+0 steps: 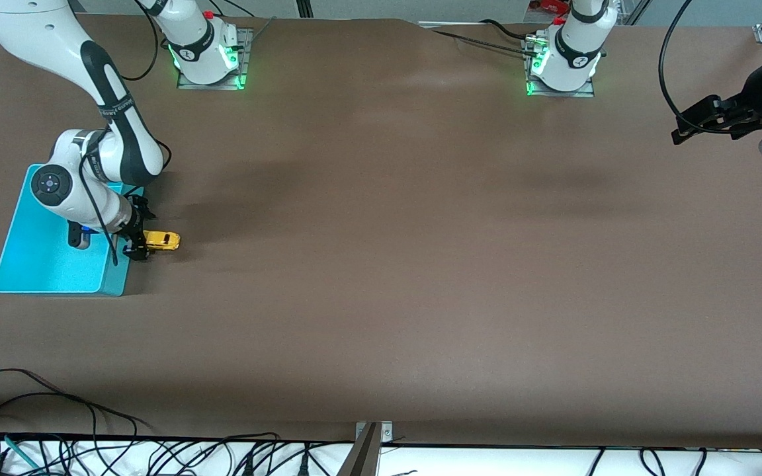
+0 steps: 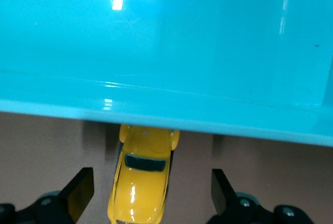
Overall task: Wind up and store yellow beetle car
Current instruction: 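Lower the right gripper and grasp the yellow car beside the bin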
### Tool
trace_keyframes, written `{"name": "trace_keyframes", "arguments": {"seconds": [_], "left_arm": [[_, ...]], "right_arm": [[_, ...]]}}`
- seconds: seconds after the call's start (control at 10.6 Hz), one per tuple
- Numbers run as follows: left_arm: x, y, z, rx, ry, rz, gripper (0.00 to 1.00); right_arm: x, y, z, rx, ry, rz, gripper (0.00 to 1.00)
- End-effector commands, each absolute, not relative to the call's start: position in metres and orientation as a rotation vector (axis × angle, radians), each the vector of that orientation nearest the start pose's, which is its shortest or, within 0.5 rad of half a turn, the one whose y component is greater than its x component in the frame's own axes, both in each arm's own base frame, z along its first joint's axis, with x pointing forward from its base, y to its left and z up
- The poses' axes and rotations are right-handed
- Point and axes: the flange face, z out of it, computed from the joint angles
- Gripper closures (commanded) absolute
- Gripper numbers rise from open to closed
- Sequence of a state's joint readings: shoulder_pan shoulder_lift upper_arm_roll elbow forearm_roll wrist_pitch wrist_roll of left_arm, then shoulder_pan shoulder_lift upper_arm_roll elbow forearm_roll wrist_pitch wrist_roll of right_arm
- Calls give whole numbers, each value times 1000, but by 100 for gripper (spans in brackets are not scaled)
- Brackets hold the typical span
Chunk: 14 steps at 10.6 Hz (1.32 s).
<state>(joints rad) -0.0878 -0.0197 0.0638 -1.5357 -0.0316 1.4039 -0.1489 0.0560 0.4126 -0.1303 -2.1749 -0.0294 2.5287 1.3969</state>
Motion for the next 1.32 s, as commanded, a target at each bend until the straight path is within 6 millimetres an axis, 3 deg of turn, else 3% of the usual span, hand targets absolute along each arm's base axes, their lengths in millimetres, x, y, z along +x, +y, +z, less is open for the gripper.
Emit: {"name": "trace_keyframes", "arguments": {"seconds": [0.0, 0.19, 0.28, 0.56, 0.85, 0.94, 1.03, 1.22], "left_arm": [[534, -17, 644, -3168, -211, 182, 0], [533, -17, 645, -3168, -211, 180, 0], [534, -17, 644, -3168, -211, 182, 0], [533, -17, 645, -3168, -211, 182, 0], [534, -17, 644, -3168, -214, 184, 0], [534, -16, 644, -3166, -214, 184, 0], [533, -16, 645, -3166, -214, 182, 0], [533, -16, 645, -3166, -214, 182, 0]], "right_arm": [[550, -39, 178, -2401, 2176, -3, 34], [554, -32, 181, -2381, 2192, -14, 83], [558, -30, 185, -2348, 2219, -25, 99], [570, -16, 209, -2361, 2216, -20, 100], [612, -2, 276, -2434, 2251, 87, 99], [620, -2, 296, -2468, 2247, 94, 94], [629, -1, 314, -2522, 2202, 67, 93], [636, -12, 349, -2717, 2007, 179, 94]]}}
